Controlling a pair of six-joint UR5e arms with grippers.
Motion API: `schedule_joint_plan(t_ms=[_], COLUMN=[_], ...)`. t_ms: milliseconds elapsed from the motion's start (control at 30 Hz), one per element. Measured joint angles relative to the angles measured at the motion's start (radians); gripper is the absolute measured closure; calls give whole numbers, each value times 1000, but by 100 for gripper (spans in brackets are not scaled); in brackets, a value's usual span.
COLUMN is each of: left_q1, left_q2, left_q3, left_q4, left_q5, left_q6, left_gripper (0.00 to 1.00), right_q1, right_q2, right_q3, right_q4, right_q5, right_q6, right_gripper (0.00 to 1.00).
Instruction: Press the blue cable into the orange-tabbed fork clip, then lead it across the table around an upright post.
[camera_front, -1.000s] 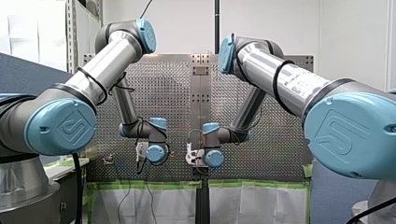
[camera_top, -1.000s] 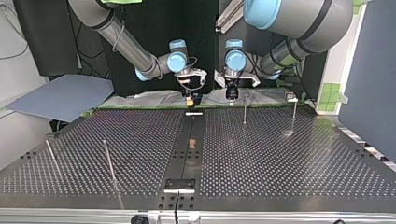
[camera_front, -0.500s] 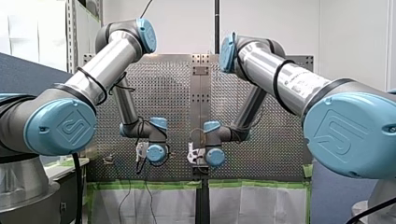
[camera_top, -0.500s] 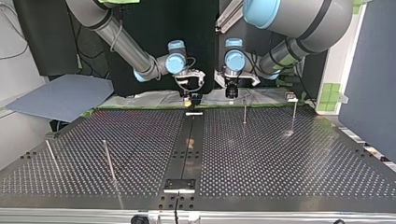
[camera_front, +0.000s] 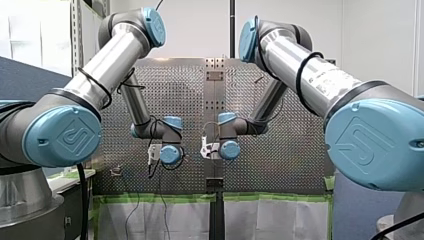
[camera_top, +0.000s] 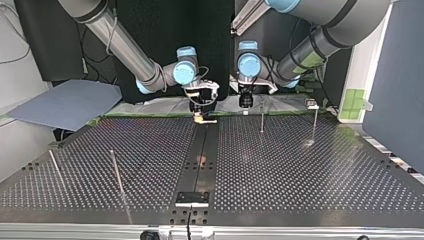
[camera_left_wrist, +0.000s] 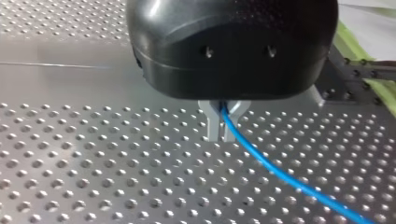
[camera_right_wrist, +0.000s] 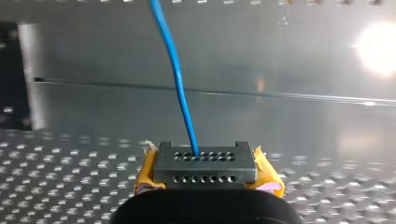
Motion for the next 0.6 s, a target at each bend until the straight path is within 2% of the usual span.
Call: schedule_joint_plan(t_ms=[167,300,433,600], left_q1=[-8,-12,-17,-24], left_q2=[38,80,117,159], left_q3=[0,0,0,0], left_q4=[-35,-68,-81,-86], left_q5=[-2,-21,-46,-57], left_q6=[-7,-13,-23,-32], left_gripper=[100,100,100,100], right_q1=[1,0,0,0], right_q2=[-44,-82,-121,-167], right_q3=[0,0,0,1], right_q4=[20,33,49,62], right_q5=[0,-1,-3,-3], right_q6=[0,0,-1,-2], right_gripper=[100,100,100,100])
